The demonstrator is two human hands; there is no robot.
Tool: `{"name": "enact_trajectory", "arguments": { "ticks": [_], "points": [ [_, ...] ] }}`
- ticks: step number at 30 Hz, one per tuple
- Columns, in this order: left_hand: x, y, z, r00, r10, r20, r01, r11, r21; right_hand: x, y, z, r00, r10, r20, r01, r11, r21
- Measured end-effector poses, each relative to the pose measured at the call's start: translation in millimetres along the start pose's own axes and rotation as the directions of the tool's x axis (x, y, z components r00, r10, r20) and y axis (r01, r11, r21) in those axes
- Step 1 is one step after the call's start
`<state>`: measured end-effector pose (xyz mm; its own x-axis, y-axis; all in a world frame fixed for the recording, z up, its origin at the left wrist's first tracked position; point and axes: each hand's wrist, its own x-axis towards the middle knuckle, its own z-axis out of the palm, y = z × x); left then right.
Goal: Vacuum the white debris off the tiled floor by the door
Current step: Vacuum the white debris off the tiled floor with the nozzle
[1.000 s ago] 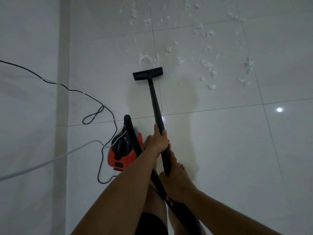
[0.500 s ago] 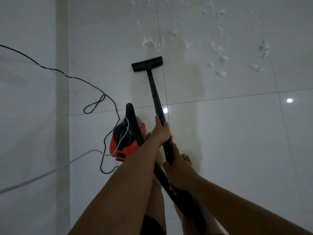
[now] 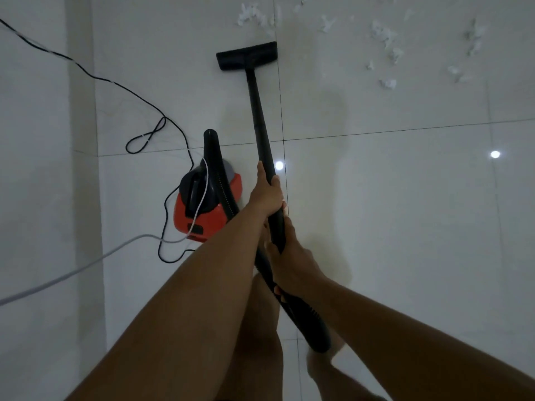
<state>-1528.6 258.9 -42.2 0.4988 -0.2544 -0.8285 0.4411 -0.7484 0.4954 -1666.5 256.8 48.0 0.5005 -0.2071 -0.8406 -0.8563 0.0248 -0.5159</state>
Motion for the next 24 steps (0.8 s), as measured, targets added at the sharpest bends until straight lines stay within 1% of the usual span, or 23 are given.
{"name": "enact_trajectory", "arguments": {
  "ticks": [3, 7, 12, 18, 24],
  "points": [
    [7.3, -15.0, 12.0, 0.999, 0.027, -0.034, -0.028, 0.999, -0.016, 13.1, 23.0, 8.6, 1.000, 0.009, -0.022, -0.008, 1.000, 0.025],
    [15.2, -34.4, 25.3, 0.997, 0.050, -0.061, -0.049, 0.999, 0.015, 23.6, 49.8, 17.2, 1.000, 0.008, -0.008, -0.008, 0.999, 0.043],
    [22.0, -47.8, 30.0, 0.996, 0.063, -0.064, -0.063, 0.998, 0.011, 31.7, 65.8, 23.5, 1.000, 0.002, 0.005, -0.002, 0.998, 0.070],
    [24.5, -48.7, 35.5, 0.998, 0.037, -0.060, -0.037, 0.999, -0.013, 32.2, 72.6, 18.9, 0.999, -0.045, -0.002, 0.045, 0.999, 0.009],
    [25.2, -34.1, 39.9, 0.998, 0.034, -0.059, -0.034, 0.999, -0.011, 33.6, 64.4, -1.8, 0.999, -0.039, 0.017, 0.040, 0.999, -0.030]
  ]
}}
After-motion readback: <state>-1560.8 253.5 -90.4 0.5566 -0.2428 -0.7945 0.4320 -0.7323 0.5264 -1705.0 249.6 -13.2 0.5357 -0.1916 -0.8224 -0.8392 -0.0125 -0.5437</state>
